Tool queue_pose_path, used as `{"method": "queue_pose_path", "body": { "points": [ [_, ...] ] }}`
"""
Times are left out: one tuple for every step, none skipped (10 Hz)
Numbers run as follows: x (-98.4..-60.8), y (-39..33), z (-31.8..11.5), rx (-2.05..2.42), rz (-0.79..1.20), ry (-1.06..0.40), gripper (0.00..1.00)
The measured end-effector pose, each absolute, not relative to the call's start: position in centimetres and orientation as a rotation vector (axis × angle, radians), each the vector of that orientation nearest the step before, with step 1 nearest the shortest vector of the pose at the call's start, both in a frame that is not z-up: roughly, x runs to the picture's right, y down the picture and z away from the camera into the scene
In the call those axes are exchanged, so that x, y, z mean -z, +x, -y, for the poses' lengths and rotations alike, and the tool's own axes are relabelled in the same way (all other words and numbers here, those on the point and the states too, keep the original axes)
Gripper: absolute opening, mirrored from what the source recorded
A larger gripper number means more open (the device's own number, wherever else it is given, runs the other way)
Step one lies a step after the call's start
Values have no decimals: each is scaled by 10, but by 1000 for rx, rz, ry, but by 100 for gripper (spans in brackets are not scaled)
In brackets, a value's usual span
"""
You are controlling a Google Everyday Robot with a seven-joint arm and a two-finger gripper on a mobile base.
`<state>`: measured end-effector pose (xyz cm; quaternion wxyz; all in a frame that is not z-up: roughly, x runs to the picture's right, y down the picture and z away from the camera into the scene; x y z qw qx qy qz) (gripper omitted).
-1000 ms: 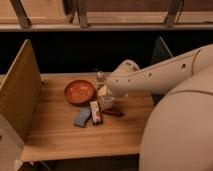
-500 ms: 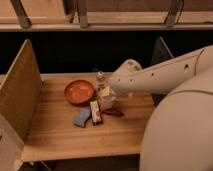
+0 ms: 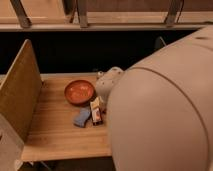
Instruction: Place the eraser in the ceramic cup
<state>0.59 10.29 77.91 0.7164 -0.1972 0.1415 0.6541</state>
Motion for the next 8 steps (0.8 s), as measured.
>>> {"method": "queue_pose_path", "body": {
  "points": [
    [-786, -1, -114, -1445, -326, -474, 80],
    [-792, -4, -121, -1445, -336, -503, 80],
    [-798, -10, -131, -1445, -346, -542, 80],
    [-802, -15, -137, -1446, -350, -571, 80],
    [-802, -15, -139, -1447, -352, -575, 80],
    [-802, -15, -139, -1447, -352, -575, 80],
    [-802, -15, -138, -1446, -352, -575, 80],
    [-802, -14, -138, -1445, -354, -573, 80]
  ]
}}
